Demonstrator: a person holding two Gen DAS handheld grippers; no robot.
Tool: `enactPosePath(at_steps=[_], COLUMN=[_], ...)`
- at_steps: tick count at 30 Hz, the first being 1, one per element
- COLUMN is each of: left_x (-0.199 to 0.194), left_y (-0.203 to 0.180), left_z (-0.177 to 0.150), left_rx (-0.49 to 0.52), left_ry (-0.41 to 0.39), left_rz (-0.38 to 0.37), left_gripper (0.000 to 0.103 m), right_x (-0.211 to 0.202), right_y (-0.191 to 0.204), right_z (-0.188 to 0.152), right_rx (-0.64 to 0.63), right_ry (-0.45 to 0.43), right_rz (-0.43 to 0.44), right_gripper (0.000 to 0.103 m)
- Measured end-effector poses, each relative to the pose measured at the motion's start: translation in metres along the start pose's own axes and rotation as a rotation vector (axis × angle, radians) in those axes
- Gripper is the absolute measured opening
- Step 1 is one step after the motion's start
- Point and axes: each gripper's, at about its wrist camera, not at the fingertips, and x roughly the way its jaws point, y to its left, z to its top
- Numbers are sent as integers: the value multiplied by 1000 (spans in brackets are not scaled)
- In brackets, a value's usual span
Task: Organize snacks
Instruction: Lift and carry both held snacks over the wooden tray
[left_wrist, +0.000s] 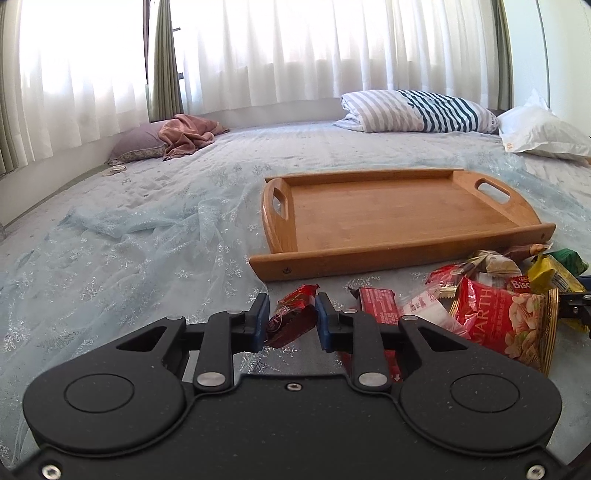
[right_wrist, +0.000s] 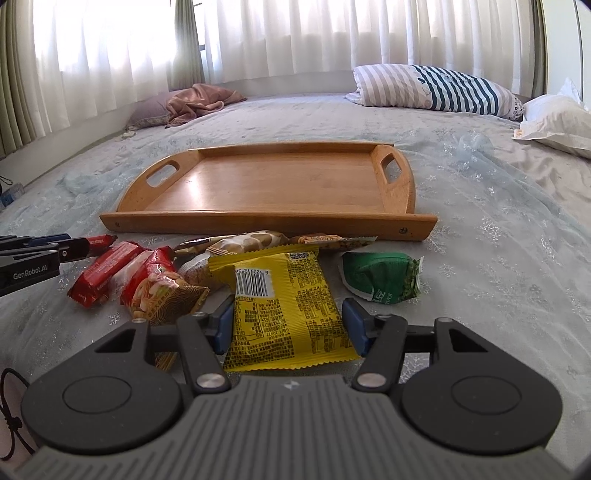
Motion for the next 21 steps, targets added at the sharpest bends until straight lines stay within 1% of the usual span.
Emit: enactPosePath(at_steps=[8,9,11,15,21], left_x=[-10,-10,-11,-11,-11], left_y=[6,8,10,9,1], left_z=[7,8,10,18,36], left_rx=[-64,-71,-86,-82,-62], left_ry=[-40,-42,-46,-66,-130], left_rz=[-13,-25,-22,-19,-37], left_gripper=[25,25,25,25,25], right_x=[-8,-9,-11,-12,-12], right_y=[1,1,2,3,4], right_z=[4,4,5,10,22], right_rx=[0,2,2,5,15], right_ry=[-18,-21,-26,-39,-71], right_rz=[-2,2,10,19,36], right_gripper=[62,62,62,62,60])
